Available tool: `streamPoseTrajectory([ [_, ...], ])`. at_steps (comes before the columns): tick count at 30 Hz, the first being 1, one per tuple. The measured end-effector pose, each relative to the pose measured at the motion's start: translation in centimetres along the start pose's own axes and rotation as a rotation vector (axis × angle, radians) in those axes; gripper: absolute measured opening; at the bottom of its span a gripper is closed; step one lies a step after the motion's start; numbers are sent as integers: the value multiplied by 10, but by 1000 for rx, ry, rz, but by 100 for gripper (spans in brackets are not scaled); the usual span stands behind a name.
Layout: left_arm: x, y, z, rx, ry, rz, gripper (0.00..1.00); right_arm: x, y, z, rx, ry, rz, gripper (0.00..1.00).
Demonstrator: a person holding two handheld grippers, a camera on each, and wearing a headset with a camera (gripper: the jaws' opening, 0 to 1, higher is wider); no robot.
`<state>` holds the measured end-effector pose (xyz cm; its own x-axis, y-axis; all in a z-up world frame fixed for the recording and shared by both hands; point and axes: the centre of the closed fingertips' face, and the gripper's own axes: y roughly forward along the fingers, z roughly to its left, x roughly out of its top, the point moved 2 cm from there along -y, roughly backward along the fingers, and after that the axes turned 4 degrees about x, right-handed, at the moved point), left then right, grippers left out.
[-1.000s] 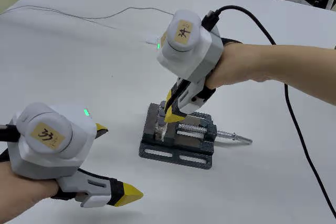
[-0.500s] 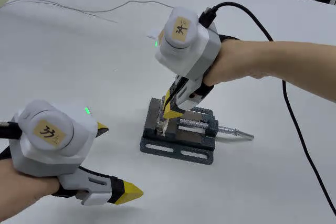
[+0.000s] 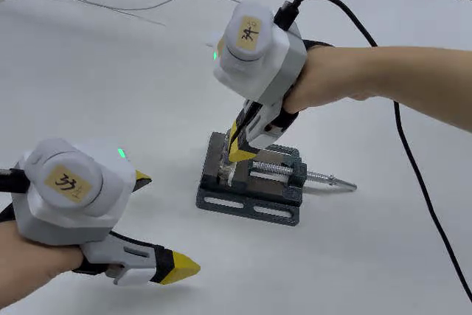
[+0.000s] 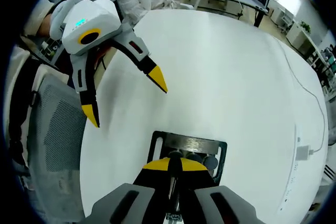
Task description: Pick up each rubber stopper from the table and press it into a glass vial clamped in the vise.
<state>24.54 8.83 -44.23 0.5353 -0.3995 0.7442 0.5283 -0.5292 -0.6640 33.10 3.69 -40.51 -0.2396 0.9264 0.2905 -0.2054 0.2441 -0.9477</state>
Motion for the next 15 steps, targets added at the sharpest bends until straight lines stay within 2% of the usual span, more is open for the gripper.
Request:
streamPoseTrajectory([
  [4,0,-1,1,2,-3,0,83,-1,-1,-2,0,-9,5,0],
  [7,-1,-1,1,3,-3,2,83,0,0,1,15,-2,-10,0],
  [15,-1,1,-1,-3,-9,2,83,-1,-1,-2,6,-14,0,0],
])
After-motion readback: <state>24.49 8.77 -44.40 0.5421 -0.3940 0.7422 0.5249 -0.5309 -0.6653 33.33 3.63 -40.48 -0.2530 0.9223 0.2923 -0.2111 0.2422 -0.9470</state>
